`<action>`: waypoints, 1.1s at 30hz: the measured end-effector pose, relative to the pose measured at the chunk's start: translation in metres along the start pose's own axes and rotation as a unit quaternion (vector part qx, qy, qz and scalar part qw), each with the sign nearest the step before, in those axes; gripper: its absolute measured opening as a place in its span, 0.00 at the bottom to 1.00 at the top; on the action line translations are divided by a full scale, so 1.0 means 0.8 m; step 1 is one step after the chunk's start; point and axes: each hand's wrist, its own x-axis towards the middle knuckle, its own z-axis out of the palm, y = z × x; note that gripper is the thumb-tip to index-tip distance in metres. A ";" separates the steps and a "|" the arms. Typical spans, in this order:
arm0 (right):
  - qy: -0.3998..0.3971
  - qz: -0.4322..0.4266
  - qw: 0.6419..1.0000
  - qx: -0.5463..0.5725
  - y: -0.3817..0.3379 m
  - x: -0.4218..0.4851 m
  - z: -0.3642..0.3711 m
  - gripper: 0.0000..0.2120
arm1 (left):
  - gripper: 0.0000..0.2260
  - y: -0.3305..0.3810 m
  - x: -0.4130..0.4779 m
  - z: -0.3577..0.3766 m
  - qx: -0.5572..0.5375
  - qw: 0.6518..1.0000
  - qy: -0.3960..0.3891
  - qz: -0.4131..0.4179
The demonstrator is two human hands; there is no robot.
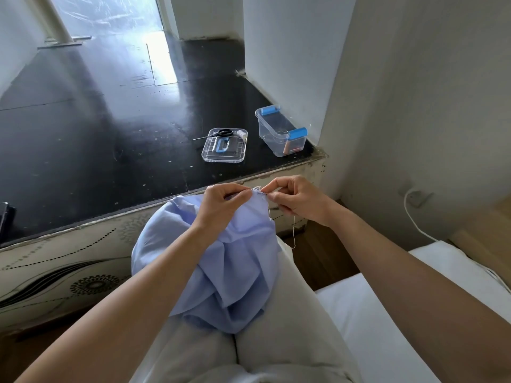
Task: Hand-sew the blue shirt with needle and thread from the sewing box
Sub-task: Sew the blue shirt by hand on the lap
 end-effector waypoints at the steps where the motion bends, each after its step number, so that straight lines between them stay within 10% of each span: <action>1: -0.004 0.002 1.000 0.012 0.000 -0.001 0.000 0.08 | 0.02 0.003 -0.002 0.000 -0.024 1.000 -0.006 -0.015; 33: -0.070 0.049 0.992 0.095 0.013 -0.001 0.026 0.12 | 0.05 -0.014 -0.024 -0.020 -0.116 0.979 -0.112 -0.128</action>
